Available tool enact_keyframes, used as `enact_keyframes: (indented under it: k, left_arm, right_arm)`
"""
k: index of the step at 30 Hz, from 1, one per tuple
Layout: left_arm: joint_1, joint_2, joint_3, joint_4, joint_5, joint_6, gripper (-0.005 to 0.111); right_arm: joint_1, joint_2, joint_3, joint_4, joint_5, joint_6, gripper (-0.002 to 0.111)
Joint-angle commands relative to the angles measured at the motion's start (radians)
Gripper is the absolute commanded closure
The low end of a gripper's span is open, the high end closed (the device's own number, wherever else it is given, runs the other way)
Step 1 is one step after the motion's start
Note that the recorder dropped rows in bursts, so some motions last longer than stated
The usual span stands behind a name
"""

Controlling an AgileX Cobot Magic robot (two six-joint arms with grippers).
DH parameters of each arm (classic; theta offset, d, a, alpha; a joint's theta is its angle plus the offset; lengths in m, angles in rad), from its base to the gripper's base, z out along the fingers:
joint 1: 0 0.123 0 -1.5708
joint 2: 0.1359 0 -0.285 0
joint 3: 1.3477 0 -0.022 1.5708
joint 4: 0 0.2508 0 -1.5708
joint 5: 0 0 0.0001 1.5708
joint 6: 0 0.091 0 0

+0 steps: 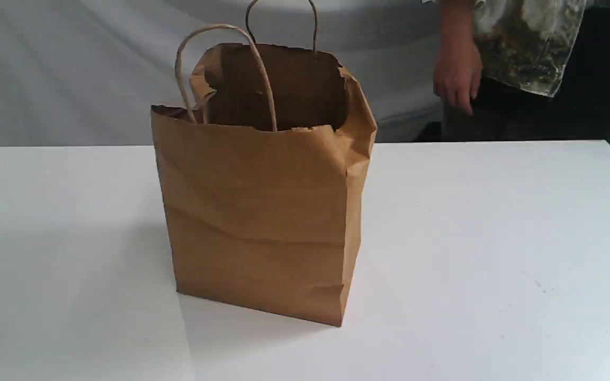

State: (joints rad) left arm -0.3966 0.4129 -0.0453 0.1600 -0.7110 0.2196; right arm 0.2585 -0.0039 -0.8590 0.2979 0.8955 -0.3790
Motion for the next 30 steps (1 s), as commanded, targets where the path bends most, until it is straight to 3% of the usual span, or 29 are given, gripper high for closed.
enact_keyframes:
  k: [1, 4, 10, 18, 21, 30]
  left_arm:
    - [0.001, -0.003, 0.006, -0.007, 0.005, -0.014, 0.016]
    - [0.001, -0.003, 0.006, -0.007, 0.007, -0.019, 0.016]
    - [0.001, -0.003, 0.006, -0.007, 0.007, -0.037, 0.016]
    - [0.001, -0.003, 0.006, -0.007, -0.003, -0.078, 0.016]
    - [0.001, -0.003, 0.006, -0.007, -0.01, -0.093, 0.016]
    - [0.001, -0.003, 0.007, 0.009, 0.063, -0.165, 0.016]
  right_arm:
    - [0.001, 0.004, 0.22, 0.162, -0.295, -0.007, 0.067]
    - [0.001, 0.004, 0.423, 0.339, -0.586, -0.007, 0.068]
    - [0.001, 0.004, 0.684, 0.447, -0.839, -0.007, 0.071]
    - [0.001, 0.004, 0.859, 0.464, -0.924, -0.074, 0.079]
    - [0.001, 0.004, 0.859, 0.398, -0.934, -0.172, 0.082]
    - [0.001, 0.004, 0.859, 0.393, -0.935, -0.168, 0.099]
